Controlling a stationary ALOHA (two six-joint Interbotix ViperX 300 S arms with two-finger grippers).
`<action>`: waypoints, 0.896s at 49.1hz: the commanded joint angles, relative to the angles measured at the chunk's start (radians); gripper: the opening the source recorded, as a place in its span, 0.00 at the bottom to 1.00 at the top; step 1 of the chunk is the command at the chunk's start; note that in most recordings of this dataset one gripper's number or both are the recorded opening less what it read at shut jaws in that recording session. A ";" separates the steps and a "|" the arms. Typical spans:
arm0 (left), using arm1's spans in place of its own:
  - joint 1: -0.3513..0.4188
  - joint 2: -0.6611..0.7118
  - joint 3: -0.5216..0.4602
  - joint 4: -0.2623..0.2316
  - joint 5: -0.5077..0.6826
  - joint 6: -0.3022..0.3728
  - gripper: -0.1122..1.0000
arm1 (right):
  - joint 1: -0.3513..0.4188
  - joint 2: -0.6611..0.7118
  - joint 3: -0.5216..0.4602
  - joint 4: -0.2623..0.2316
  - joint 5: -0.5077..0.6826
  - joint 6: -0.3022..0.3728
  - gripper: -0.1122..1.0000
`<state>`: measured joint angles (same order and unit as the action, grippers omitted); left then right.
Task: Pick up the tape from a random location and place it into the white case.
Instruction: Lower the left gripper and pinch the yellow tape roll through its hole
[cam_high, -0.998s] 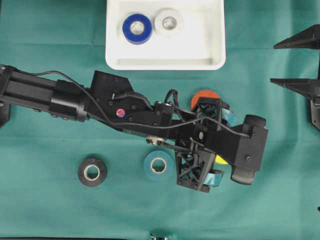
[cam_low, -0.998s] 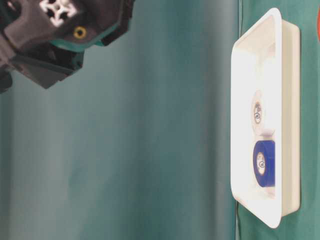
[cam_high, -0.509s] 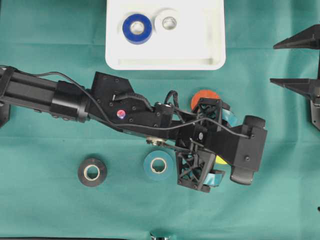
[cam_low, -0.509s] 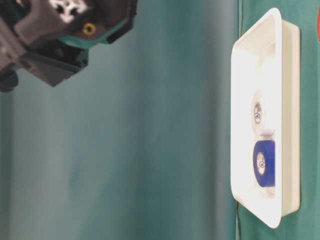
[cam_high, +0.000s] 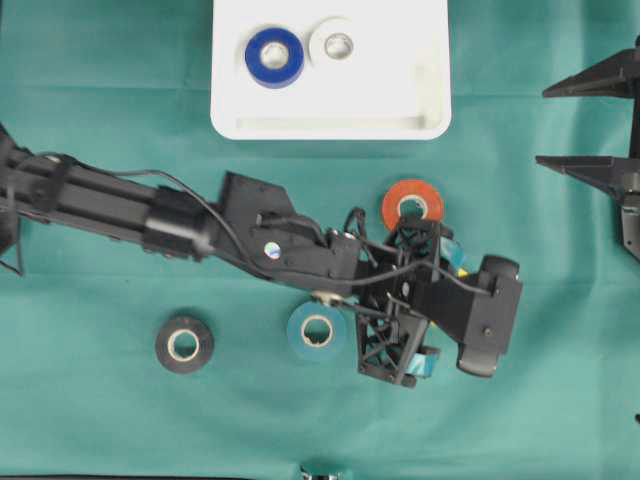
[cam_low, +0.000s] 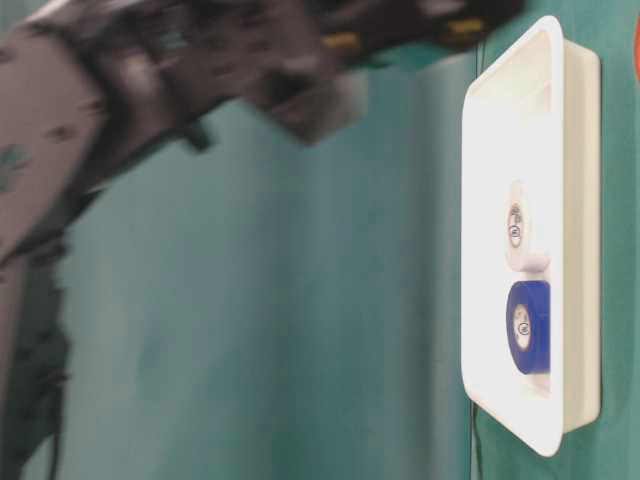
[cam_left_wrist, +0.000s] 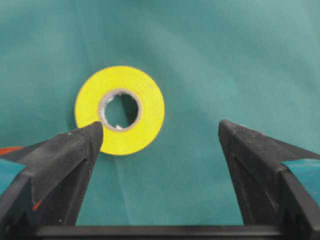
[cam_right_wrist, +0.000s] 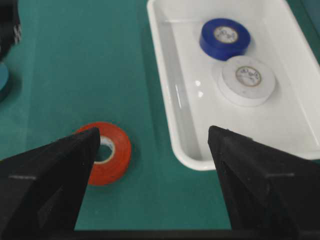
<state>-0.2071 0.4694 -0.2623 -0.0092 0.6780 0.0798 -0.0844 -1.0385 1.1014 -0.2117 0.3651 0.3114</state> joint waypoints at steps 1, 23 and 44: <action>-0.002 0.003 -0.014 0.003 -0.025 0.003 0.95 | -0.002 0.012 -0.009 0.002 -0.014 0.002 0.86; 0.018 0.127 -0.037 0.008 -0.095 0.025 0.95 | -0.003 0.023 -0.005 0.003 -0.018 0.002 0.86; 0.017 0.173 -0.067 0.008 -0.091 0.025 0.95 | -0.008 0.035 -0.002 0.003 -0.028 0.002 0.86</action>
<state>-0.1871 0.6642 -0.3053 -0.0046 0.5890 0.1058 -0.0890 -1.0124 1.1106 -0.2102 0.3467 0.3114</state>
